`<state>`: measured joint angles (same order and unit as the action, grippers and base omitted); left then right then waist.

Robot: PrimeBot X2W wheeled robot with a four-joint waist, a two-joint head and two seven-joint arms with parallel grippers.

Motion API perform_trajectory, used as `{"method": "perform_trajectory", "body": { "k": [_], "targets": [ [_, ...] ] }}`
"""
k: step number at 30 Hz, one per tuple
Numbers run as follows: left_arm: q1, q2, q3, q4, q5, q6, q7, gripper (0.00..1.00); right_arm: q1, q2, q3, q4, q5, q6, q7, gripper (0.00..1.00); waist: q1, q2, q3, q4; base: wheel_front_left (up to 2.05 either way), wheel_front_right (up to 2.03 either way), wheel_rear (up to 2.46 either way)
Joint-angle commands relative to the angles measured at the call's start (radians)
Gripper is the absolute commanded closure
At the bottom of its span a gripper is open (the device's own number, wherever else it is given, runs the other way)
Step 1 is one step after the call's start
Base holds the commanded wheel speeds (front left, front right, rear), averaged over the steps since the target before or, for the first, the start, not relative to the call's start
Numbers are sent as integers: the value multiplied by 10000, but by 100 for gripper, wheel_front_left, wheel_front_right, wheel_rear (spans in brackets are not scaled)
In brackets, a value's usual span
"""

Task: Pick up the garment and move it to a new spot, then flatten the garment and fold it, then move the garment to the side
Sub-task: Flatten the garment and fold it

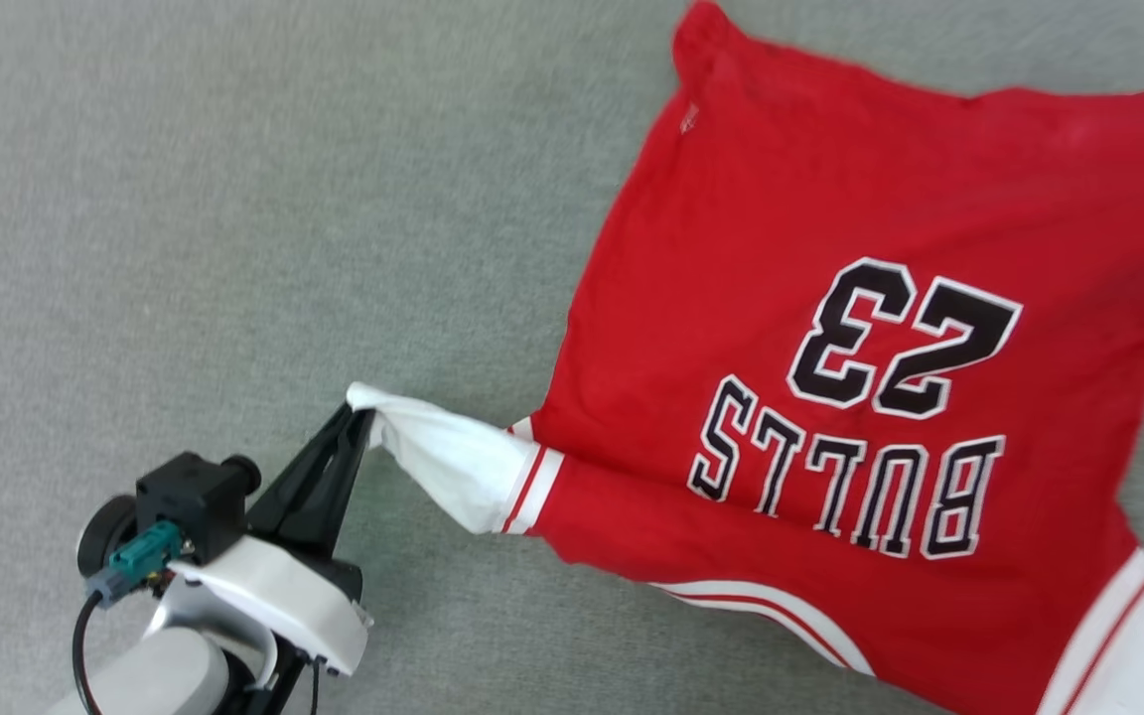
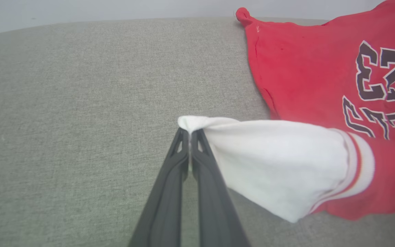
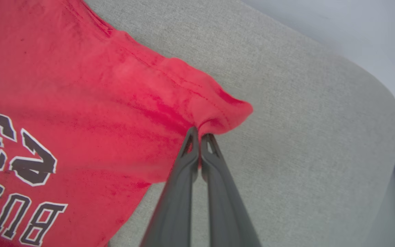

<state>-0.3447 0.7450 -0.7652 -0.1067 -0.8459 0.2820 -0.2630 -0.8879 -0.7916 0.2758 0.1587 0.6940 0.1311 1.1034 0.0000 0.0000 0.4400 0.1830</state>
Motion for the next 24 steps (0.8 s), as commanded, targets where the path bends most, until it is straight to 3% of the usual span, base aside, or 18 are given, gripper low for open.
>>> {"method": "perform_trajectory", "body": {
  "k": [1, 8, 13, 24],
  "targets": [
    [184, 11, 17, 32, -54, 41, -18, 100, 472, -282, 40, -242, 214, -7, -122, 100, 0, 0, -595, -422, 0, 0, 0],
    [891, 262, 131, 130, -236, 236, -20, 100, 3735, -1820, 160, -1970, 1244, -7, -864, 100, 0, 0, -1386, -1064, 0, 0, 0],
    [1251, 427, 260, 61, -308, 378, -21, 100, 6362, -2273, -261, -2452, 1616, -7, -1509, 100, 0, 0, -1622, -1413, 0, 0, 0],
    [1243, 423, 235, 19, -169, 302, -7, 100, 10567, -1285, -831, -2238, 1631, -7, -2780, 100, 0, 0, -1502, -1543, 0, 0, 0]
  ]
}}
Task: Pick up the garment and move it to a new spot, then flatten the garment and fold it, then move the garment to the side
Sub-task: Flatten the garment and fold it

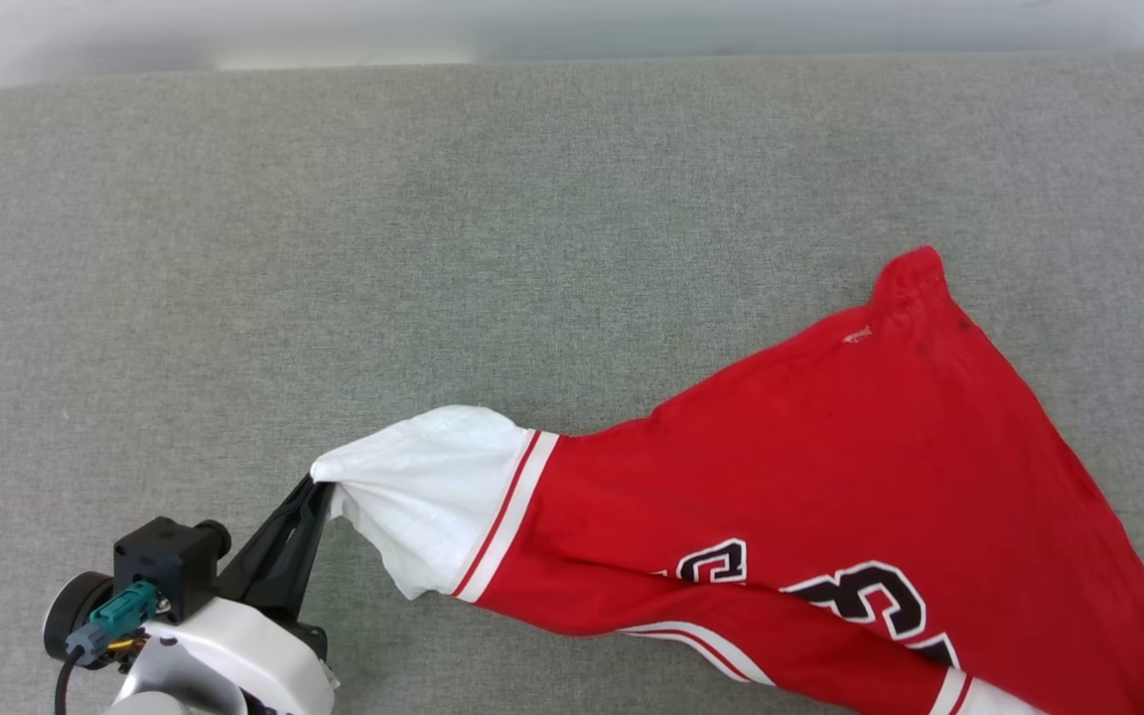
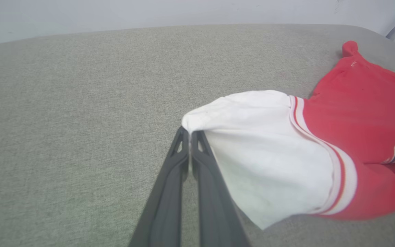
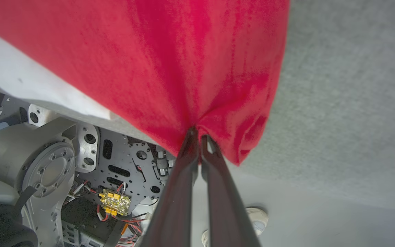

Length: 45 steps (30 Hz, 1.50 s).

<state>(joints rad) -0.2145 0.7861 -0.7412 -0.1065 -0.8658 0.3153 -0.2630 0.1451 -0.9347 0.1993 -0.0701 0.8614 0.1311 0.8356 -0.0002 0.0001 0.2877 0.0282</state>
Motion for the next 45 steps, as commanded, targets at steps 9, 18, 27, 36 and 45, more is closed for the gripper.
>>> {"method": "perform_trajectory", "body": {
  "k": [9, 18, 27, 36, 45],
  "targets": [
    [-18, 126, -50, -31, 76, 51, 88, 100, -78, 443, -823, -185, -232, -5, -883, 0, 2, -1, -155, -89, 0, 0, 0],
    [-293, 124, -92, -303, 215, 73, 208, 100, -2369, -351, -1777, -1579, -219, -5, -433, 0, 2, -1, 120, 130, 0, 0, 0],
    [-1076, -161, -183, -264, 557, -150, 278, 100, -6050, -328, 120, -1409, -735, -5, 1803, 0, 2, -1, 912, 768, 0, 0, 0],
    [-1760, -513, -278, -111, 787, -401, 268, 100, -9290, 1314, 1814, 791, -1664, -7, 3073, 0, 2, -1, 1869, 1269, 0, 0, 0],
    [-2240, -734, -193, 119, 965, -592, 174, 100, -10023, 2097, 3414, 2420, -2075, -2, 2574, 0, 2, -1, 2640, 1540, 0, 0, 0]
  ]
}}
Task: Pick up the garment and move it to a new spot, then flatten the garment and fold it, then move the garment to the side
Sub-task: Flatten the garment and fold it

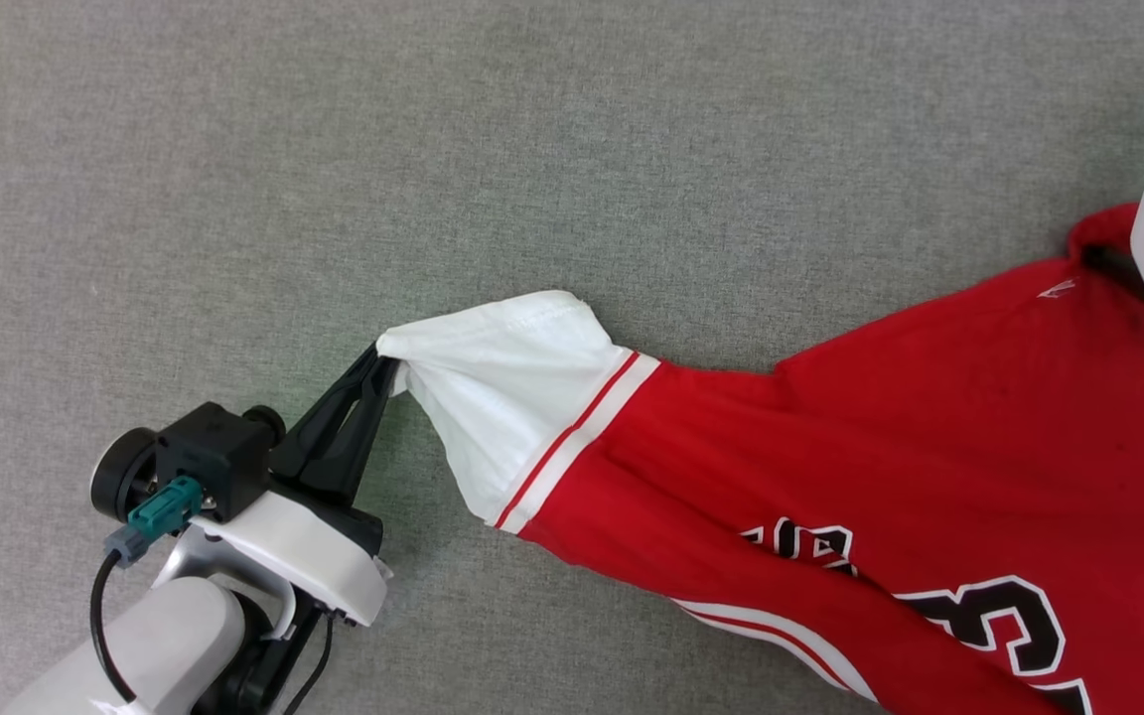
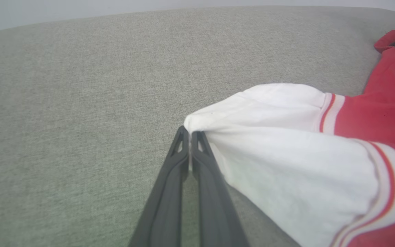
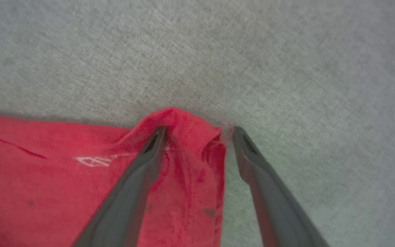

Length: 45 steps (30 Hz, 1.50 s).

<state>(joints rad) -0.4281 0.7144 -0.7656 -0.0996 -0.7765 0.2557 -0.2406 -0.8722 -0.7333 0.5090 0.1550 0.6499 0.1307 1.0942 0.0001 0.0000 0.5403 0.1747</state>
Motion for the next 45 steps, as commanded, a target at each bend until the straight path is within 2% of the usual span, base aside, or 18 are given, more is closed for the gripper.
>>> {"method": "perform_trajectory", "body": {
  "k": [1, 4, 5, 6, 11, 16, 20, 25, 33, 40, 45],
  "targets": [
    [-119, -41, 55, 78, 85, -12, -65, 100, 293, 110, 567, 311, 91, 3, -47, 0, -1, 0, 132, 75, 0, 0, 0],
    [-122, -86, 71, 185, 78, -52, -86, 100, 647, 43, 1113, 646, 315, 16, -115, 0, -1, 0, 99, 49, 0, 0, 0],
    [-88, -79, 85, 216, 59, -47, -82, 100, 686, -17, 1239, 694, 373, 17, -162, 41, -1, 0, 60, 15, 0, 0, 0],
    [-43, -65, 99, 250, 42, -38, -85, 100, 649, -62, 1286, 707, 417, 22, -304, 100, -1, 0, 13, -24, 0, 0, 0],
    [77, 0, 136, 322, 34, -54, -125, 100, 125, -249, 1176, 725, 671, -3, -1008, 100, -1, 0, -391, -295, 0, 0, 0],
    [-120, 119, 74, 327, 220, -84, -56, 100, -516, -350, 1202, 221, 881, -1, -2143, 100, -1, 0, -991, -533, 0, 0, 0],
    [-584, 210, 43, 314, 438, -178, 108, 100, -611, -614, 1313, -75, 1064, -1, -3125, 100, -1, 0, -1585, -675, 0, 0, 0],
    [-1901, 248, 190, 188, 813, -408, 551, 100, -928, -862, 1212, -362, 1184, -1, -4348, 100, -1, 0, -2216, -924, 0, 0, 0],
    [-4692, 22, 584, 40, 1330, -803, 1465, 100, -1807, -377, 158, -2, 476, -1, -5749, 100, -1, 0, -2164, -1270, 0, 0, 0],
    [-7384, -464, 1093, 692, 1324, -1413, 1996, 100, -3349, 251, -564, 273, -587, -3, -6232, 100, -1, 0, -1601, -1481, 0, 0, 0],
    [-9382, -841, 1343, 1561, 1258, -1988, 2327, 100, -4896, 817, -828, 1015, -1331, -3, -6504, 100, -1, 0, -1169, -1523, 0, 0, 0]
  ]
}}
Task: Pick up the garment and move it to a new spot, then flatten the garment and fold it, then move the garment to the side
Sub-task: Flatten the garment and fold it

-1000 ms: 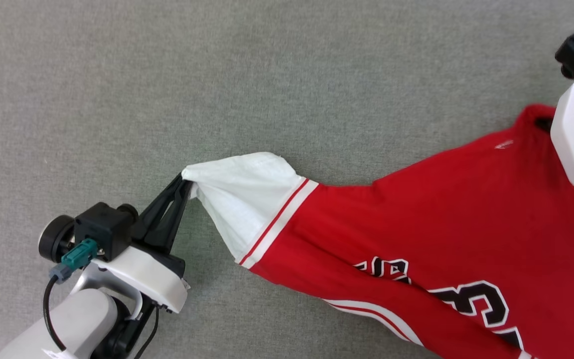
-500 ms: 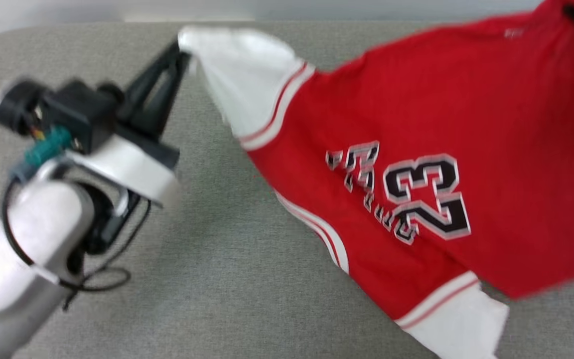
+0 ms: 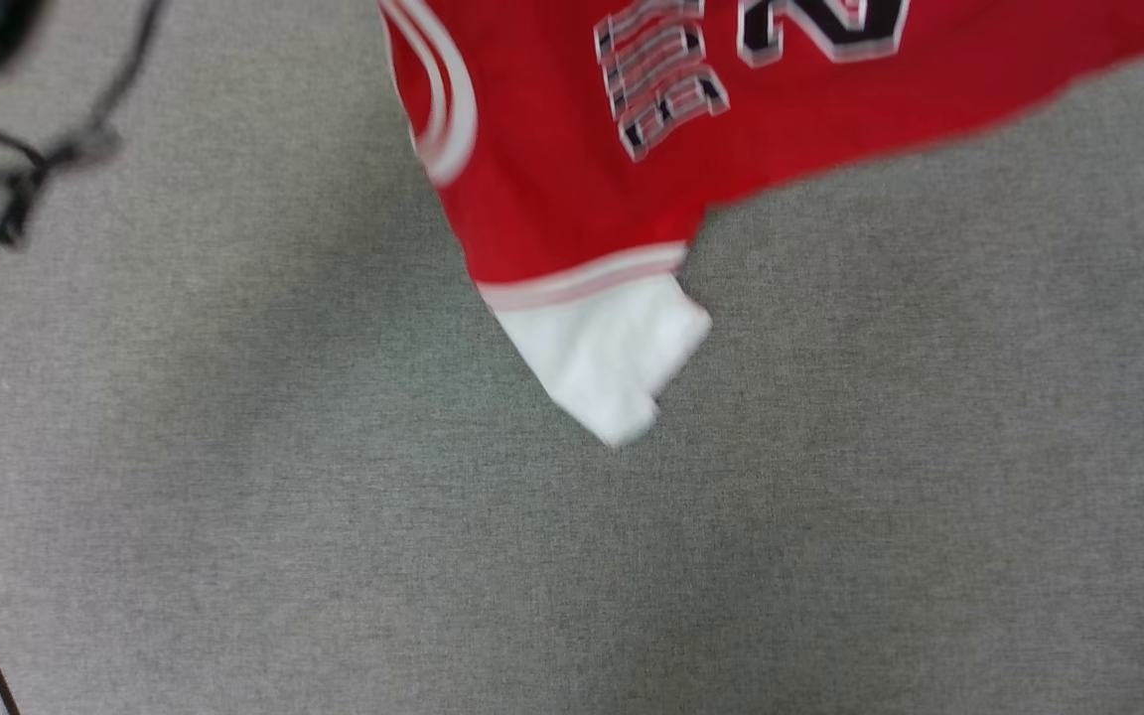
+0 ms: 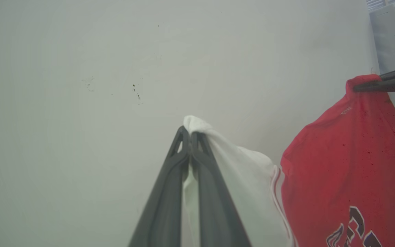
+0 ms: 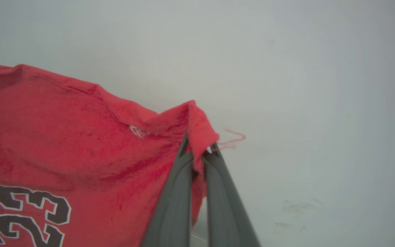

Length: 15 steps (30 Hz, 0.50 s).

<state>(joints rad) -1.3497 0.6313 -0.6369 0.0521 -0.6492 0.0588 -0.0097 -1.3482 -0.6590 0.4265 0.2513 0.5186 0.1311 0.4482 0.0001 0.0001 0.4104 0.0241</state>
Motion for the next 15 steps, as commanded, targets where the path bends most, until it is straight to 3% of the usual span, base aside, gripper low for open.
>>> {"method": "perform_trajectory", "body": {
  "k": [1, 7, 15],
  "targets": [
    [-593, -63, 89, 296, 53, -149, 61, 100, -470, 180, 5, 227, -178, -7, -123, 100, -1, -1, 216, -22, 0, 0, 0],
    [-2908, -688, 234, 2057, 241, -742, -40, 100, -2310, 817, 96, 1493, -1020, -7, -806, 100, -1, -1, 701, 9, 0, 0, 0],
    [-5325, -1422, 270, 4332, 657, -1143, -563, 100, -4461, 1289, 698, 3124, -1759, -7, -1739, 100, -1, -1, 1322, 46, 0, 0, 0]
  ]
}}
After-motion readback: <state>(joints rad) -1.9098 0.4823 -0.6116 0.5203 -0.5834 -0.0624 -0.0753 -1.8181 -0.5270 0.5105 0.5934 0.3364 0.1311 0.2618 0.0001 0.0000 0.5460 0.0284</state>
